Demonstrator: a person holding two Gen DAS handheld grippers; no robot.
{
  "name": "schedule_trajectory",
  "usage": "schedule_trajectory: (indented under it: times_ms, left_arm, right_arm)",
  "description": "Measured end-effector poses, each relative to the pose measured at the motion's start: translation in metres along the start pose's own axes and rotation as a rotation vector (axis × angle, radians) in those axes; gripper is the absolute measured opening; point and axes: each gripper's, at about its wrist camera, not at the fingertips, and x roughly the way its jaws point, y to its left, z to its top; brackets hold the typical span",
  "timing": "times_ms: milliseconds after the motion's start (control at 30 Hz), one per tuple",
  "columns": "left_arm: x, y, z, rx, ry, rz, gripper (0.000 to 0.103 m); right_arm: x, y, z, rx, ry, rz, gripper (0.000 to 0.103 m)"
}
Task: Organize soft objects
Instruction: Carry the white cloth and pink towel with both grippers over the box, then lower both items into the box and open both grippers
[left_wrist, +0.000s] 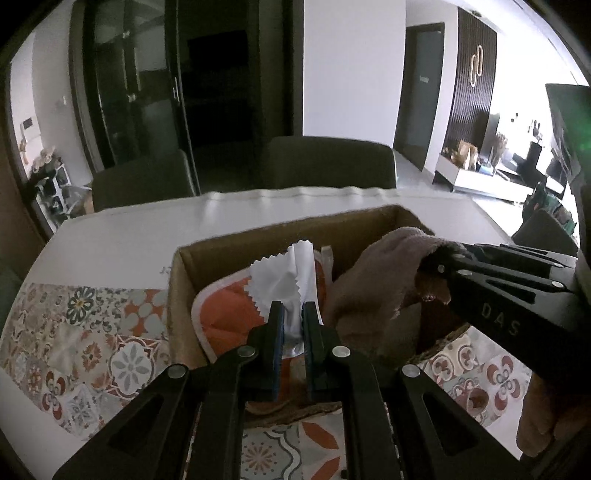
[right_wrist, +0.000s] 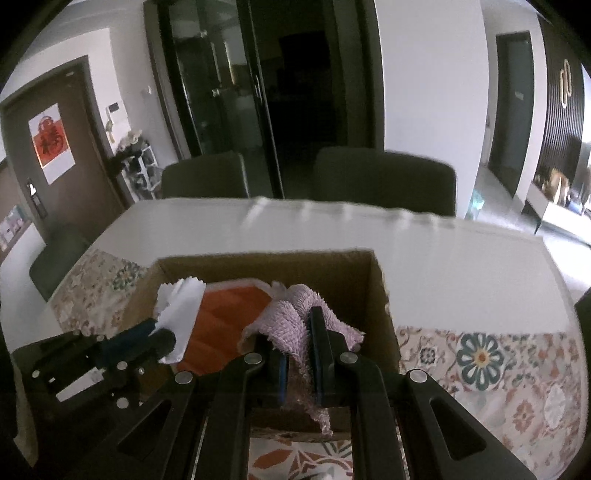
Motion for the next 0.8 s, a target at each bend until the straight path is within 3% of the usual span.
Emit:
schedule_trajectory:
  times_ms: [67,167,300,367,433,633,800]
  left_arm:
    - [0.005,-0.002,-0.002,0.006,0.015,-0.001,0.015]
    - [0.008,-0.002,-0.003,0.001,0.026,-0.003,0.034]
    - [0.005,0.0,-0.003,0.001,0.025,0.012,0.047]
    - [-0.001,0.001,-0.002,-0.003,0.017,0.024,0.048]
    - [-0.009,0.003,-0.001,-0.008,0.004,0.041,0.049]
    - [-0.041,0.008,-0.001,-0.028,-0.058,0.099,0.061]
    - [-0.055,0.015,0.003,-0.073,-0.07,0.148,0.061]
  right_arm:
    - [0.007,-0.004,-0.004,0.005,0.026,0.006,0.013]
    - [0.013,-0.006,-0.008,0.011,0.058,0.017,0.014]
    - [0.014,-0.009,-0.011,0.014,0.077,0.029,0.02]
    - [0.009,-0.01,-0.011,0.02,0.074,0.028,0.036]
    - [0.004,-0.008,-0.008,0.01,0.061,0.02,0.043]
    - [-0.021,0.001,-0.001,-0.015,0.033,0.001,0.053]
    - [-0.025,0.004,0.012,-0.003,0.023,-0.092,0.054]
